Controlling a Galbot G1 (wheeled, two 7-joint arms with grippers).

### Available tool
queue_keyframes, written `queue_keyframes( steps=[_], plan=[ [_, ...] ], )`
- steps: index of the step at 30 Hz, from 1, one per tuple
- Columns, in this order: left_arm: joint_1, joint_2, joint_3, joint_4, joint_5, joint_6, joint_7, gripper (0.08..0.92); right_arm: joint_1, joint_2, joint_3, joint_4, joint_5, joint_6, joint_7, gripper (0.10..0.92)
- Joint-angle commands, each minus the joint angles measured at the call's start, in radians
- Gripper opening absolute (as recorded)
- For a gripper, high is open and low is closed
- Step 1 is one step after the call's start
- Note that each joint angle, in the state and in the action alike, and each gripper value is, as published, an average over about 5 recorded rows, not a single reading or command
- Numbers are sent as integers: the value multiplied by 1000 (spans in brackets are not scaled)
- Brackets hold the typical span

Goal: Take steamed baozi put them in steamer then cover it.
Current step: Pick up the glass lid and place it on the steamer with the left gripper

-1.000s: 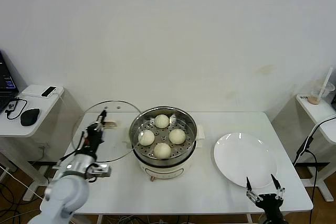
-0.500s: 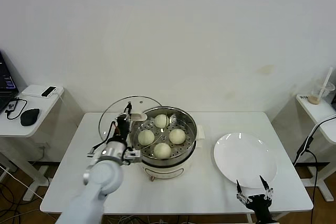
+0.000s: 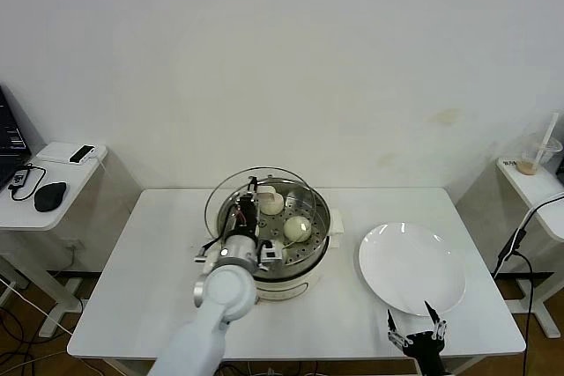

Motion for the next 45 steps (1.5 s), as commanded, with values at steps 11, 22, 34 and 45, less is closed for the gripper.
queue_keyframes(
  steps=[11,22,34,45],
  plan=[
    [15,-106,43,49,139,5,30,137,-5,6,-19,-12,-28,4,-1,823],
    [41,-99,24,34,142,-3,29,137,-8,10,-28,-12,-34,6,-2,823],
    [39,-113,23,52,151,-12,23,137,-10,11,-33,-15,-37,7,-4,823],
    [63,-114,26,-10,134,-25,6,245,-9,11,-37,-16,-42,4,-4,823]
  ],
)
